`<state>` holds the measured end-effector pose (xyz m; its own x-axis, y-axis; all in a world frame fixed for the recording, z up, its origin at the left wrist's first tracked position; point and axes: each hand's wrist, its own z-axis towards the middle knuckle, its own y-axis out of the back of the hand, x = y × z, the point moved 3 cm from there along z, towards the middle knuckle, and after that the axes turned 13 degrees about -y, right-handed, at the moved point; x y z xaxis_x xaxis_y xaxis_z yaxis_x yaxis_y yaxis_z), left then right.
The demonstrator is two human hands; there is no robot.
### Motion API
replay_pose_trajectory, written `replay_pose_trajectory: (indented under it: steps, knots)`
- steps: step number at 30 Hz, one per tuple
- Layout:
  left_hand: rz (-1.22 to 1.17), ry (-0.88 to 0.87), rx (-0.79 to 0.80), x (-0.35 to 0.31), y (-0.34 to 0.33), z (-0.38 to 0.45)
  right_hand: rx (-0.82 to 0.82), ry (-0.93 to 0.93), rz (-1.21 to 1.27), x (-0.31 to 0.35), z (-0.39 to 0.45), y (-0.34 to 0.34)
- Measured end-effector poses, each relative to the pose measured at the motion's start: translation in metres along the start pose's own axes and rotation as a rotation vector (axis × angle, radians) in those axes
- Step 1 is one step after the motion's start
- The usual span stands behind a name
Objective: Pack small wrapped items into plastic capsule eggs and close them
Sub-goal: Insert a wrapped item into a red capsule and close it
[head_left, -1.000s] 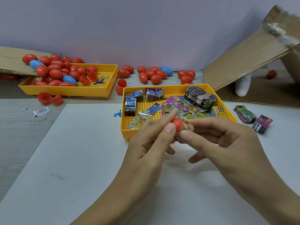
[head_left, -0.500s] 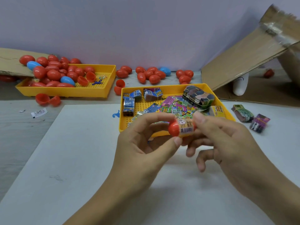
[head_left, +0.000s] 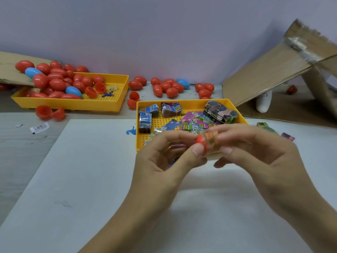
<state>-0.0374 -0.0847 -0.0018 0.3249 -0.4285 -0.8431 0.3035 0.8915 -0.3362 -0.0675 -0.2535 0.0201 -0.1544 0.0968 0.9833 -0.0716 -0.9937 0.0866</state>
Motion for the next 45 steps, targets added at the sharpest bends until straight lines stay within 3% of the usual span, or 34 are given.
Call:
replay_pose_trajectory:
  steps: [6, 9, 11, 14, 16, 18, 20, 22, 24, 26, 28, 30, 33, 36, 39, 42, 45]
  knots:
    - [-0.047, -0.011, -0.053, -0.003, 0.004, 0.003, -0.007, 0.133, -0.044, 0.007, -0.007, -0.014]
    - [0.008, -0.080, -0.028, -0.005, 0.007, 0.005, -0.033, -0.066, 0.150, 0.010, -0.004, -0.013]
    - [0.015, -0.121, -0.013, -0.004, 0.008, 0.005, -0.034, -0.181, 0.128, 0.011, -0.004, -0.015]
    - [0.032, -0.144, 0.023, 0.000, 0.006, 0.001, -0.060, -0.175, 0.048, 0.009, -0.006, -0.021]
    - [0.061, -0.138, 0.019, 0.007, 0.005, 0.000, -0.216, 0.036, -0.212, 0.018, -0.008, -0.016]
    - [0.078, -0.115, -0.014, 0.013, 0.007, 0.000, -0.361, 0.421, -0.647, 0.040, -0.005, -0.008]
    - [0.071, -0.091, -0.040, 0.019, 0.009, 0.001, -0.464, 0.742, -0.871, 0.063, 0.001, 0.007]
    - [0.072, -0.078, -0.043, 0.022, 0.009, 0.002, -0.601, 0.927, -0.978, 0.088, 0.013, 0.031]
    - [0.072, -0.061, -0.052, 0.022, 0.007, 0.002, -0.730, 0.985, -1.092, 0.110, 0.032, 0.063]
    - [0.063, -0.048, -0.072, 0.021, 0.006, 0.002, -0.853, 0.765, -1.283, 0.125, 0.056, 0.097]
    - [0.065, -0.040, -0.089, 0.021, 0.006, 0.002, -0.858, 0.337, -1.408, 0.125, 0.070, 0.123]
    - [0.067, -0.035, -0.092, 0.020, 0.006, 0.003, -0.829, 0.247, -1.363, 0.118, 0.064, 0.124]
    - [0.080, -0.032, -0.080, 0.022, 0.008, 0.004, -0.635, 0.296, -1.018, 0.096, 0.038, 0.077]
    - [0.088, -0.040, -0.103, 0.021, 0.009, 0.002, -0.259, -0.041, -0.368, 0.049, 0.022, 0.017]
    - [0.176, -0.061, -0.098, 0.015, 0.010, 0.001, -0.117, -0.323, 0.125, 0.001, 0.009, -0.029]
    - [0.305, -0.130, -0.065, 0.001, 0.013, 0.002, -0.090, -0.331, 0.163, -0.022, 0.003, -0.046]
    - [0.541, -0.371, -0.037, -0.021, 0.025, 0.011, -0.057, -0.323, 0.138, -0.027, 0.003, -0.046]
